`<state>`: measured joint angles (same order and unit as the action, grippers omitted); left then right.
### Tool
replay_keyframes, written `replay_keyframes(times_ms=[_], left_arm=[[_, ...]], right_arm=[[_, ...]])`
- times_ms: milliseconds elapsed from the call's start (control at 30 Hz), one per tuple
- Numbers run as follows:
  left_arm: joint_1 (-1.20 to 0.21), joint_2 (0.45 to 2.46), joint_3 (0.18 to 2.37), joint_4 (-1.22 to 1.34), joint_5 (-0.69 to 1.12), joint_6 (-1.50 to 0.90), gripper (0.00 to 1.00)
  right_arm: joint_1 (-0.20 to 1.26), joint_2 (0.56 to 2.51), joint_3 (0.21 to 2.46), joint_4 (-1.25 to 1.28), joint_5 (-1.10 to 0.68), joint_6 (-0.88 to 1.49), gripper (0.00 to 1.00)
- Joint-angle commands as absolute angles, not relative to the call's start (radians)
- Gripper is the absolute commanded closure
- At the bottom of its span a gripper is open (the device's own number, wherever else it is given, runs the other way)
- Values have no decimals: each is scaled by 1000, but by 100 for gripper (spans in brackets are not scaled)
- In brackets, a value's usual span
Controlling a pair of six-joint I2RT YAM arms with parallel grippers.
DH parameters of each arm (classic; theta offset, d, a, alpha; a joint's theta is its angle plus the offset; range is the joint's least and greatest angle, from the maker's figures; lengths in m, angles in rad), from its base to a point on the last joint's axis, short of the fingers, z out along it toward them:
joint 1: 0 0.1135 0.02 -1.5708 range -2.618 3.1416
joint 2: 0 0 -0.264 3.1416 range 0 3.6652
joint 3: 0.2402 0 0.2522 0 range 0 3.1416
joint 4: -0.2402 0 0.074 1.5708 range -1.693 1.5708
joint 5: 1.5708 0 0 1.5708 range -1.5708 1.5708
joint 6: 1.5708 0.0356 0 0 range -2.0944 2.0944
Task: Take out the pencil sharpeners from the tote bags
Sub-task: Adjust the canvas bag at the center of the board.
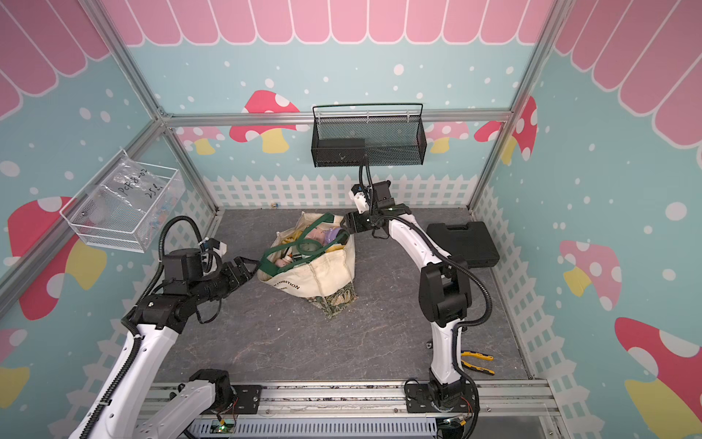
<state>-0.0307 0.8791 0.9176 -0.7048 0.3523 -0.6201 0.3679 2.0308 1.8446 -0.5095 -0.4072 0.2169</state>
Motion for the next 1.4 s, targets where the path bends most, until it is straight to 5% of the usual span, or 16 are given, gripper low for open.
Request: replay_keyframes(times_ms=[0,100,300,800,1367], left_arm=[[-25,870,897,-728,354,-602,15],[-25,871,892,-728,351,-597,15],[-25,885,887,-726,348,-586,15],[-24,888,877,-727,378,-580,15],[-24,927,890,-703,511,-606,15]], right_arm=[[386,2051,1862,-578,-392,182,37],[396,2053,1862,-580,-408,176,51],[399,2022,1819,-568,-502,192,100],[399,1589,1230,-207,-585,323,100],[398,1418,1019,-132,-651,350,100]])
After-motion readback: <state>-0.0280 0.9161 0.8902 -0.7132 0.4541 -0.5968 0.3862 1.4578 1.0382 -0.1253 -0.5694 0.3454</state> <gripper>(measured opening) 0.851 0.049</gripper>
